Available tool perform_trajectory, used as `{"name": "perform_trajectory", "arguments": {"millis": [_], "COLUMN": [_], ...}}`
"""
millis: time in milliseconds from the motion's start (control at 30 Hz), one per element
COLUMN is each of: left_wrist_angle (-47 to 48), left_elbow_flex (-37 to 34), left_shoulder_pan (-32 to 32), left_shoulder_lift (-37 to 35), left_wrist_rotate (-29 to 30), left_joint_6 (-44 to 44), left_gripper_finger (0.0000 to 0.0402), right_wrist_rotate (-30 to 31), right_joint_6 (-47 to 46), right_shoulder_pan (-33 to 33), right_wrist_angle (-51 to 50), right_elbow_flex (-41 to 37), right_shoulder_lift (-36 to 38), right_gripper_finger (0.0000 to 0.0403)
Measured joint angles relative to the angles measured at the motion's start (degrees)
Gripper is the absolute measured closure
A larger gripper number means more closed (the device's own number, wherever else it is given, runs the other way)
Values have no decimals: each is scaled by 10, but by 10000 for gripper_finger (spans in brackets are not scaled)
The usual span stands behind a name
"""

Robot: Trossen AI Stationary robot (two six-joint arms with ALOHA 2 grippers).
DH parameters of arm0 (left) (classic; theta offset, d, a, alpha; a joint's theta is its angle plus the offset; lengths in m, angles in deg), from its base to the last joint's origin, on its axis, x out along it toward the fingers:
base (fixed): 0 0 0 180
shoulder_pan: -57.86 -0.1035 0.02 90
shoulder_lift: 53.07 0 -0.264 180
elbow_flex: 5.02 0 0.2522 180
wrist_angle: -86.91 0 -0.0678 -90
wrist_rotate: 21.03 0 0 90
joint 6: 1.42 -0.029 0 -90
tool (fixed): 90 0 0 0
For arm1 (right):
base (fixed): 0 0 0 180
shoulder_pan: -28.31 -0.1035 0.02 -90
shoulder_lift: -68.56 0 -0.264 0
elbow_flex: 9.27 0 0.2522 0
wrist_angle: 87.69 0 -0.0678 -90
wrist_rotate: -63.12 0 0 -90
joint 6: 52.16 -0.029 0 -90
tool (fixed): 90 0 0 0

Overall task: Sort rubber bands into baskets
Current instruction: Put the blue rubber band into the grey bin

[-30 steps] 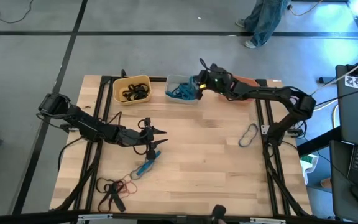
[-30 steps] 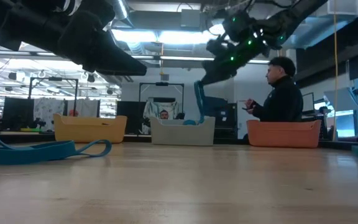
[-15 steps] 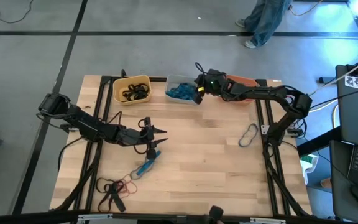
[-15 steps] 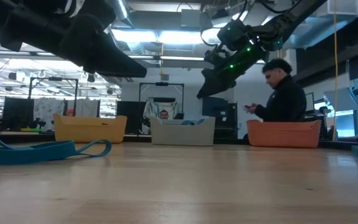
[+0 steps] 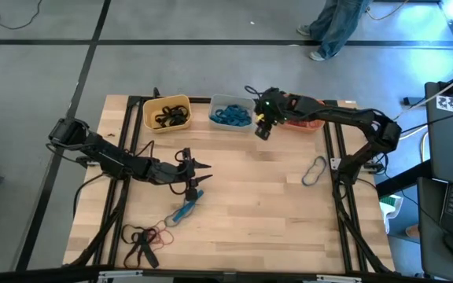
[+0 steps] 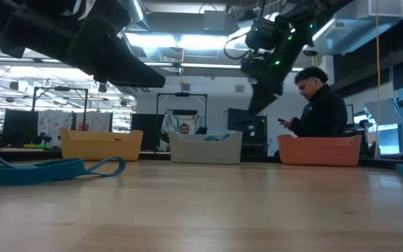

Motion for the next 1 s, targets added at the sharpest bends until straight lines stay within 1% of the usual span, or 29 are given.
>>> {"name": "perform_trajectory", "arguments": {"millis": [167, 300, 400, 500, 667, 1000], "left_wrist_angle": [0, 0, 0, 0, 0, 0], "left_elbow_flex": [0, 0, 0, 0, 0, 0], "left_shoulder_pan": [0, 0, 0, 0, 0, 0], "left_shoulder_lift": [0, 0, 0, 0, 0, 0], "left_wrist_rotate": [0, 0, 0, 0, 0, 0], "left_joint_6": [3, 3, 3, 3, 3, 11], "left_gripper_finger": [259, 259, 259, 259, 259, 259], "right_wrist_rotate": [3, 9, 10, 15, 18, 17], "right_joint_6": [-30, -68, -94, -121, -168, -186], "right_shoulder_pan": [-37, -79, -115, -152, -216, -335], "right_wrist_angle": [-157, -254, -305, -322, -347, -364], "right_elbow_flex": [5, 5, 5, -7, -53, -149], "right_shoulder_lift": [20, 28, 29, 29, 29, 28], "right_gripper_finger": [233, 233, 233, 233, 233, 233]}}
